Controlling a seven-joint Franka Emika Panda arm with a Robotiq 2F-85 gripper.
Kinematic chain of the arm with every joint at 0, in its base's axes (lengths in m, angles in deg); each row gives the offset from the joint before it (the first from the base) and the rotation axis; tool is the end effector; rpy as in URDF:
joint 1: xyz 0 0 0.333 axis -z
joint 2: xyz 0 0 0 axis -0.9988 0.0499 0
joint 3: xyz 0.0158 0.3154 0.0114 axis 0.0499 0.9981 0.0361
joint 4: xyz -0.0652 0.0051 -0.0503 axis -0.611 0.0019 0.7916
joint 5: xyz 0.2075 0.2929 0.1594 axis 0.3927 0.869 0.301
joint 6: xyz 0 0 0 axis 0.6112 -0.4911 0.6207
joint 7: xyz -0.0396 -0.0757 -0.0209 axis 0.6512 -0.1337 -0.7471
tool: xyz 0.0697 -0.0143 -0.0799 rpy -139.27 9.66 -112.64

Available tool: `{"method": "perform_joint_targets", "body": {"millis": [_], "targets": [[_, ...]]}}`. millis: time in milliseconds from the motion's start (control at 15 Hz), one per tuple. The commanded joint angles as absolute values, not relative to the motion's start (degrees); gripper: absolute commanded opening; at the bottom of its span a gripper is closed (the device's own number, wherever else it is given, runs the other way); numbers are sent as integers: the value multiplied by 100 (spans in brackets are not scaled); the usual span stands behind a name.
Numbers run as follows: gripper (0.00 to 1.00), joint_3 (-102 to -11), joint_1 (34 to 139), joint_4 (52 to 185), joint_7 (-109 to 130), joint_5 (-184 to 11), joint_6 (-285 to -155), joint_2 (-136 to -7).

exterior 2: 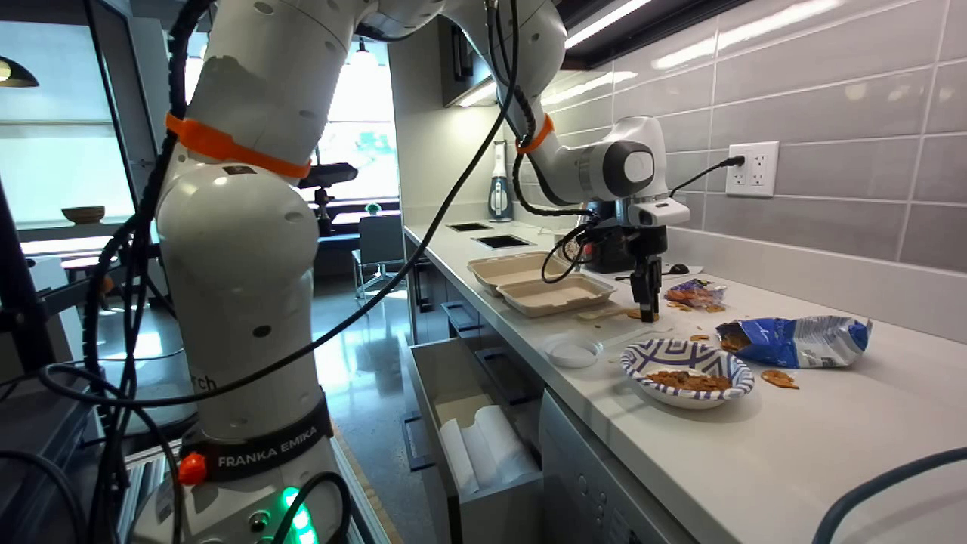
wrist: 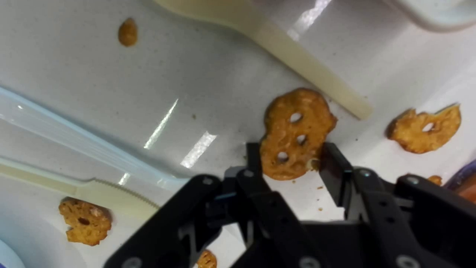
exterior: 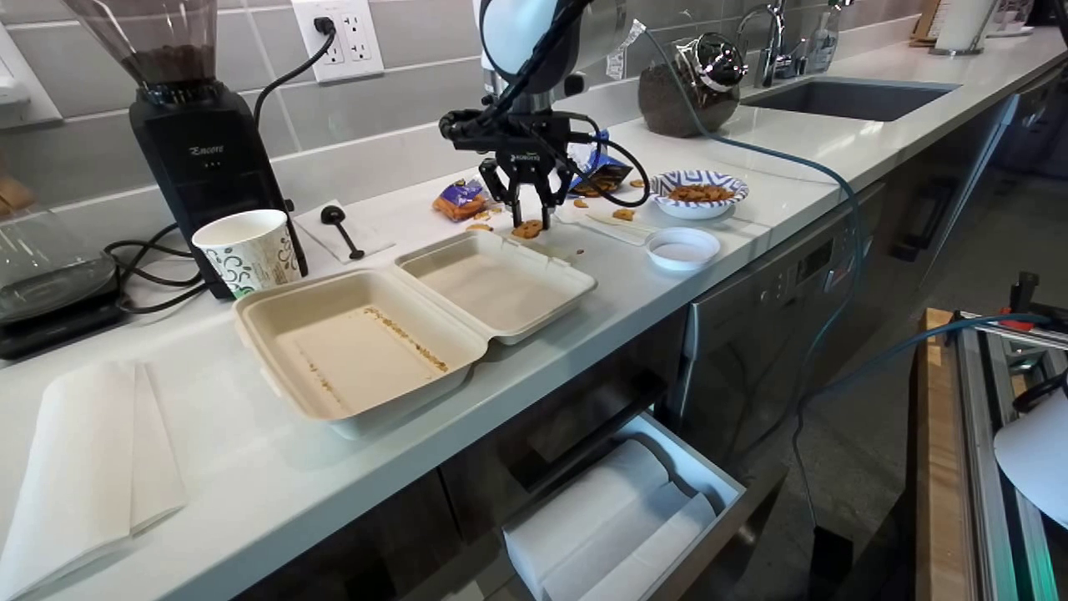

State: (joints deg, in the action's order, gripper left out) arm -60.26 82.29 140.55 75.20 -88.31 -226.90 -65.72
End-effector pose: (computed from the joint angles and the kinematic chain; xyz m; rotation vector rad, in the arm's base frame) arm 0.6162 -0.0291 0.2753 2.5741 -1.7150 0.2116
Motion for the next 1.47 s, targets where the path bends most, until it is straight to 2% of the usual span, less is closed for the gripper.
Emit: {"method": "perform_joint_targets", "body": {"millis": [0, 333, 1400], "targets": [[30, -6033, 8206, 14130, 7626, -8778, -22742, -6628], [26, -6035, 8201, 14167, 7634, -8791, -22759, -6690], [28, -6031, 8187, 14518, 7730, -8862, -22879, -7068]]}}
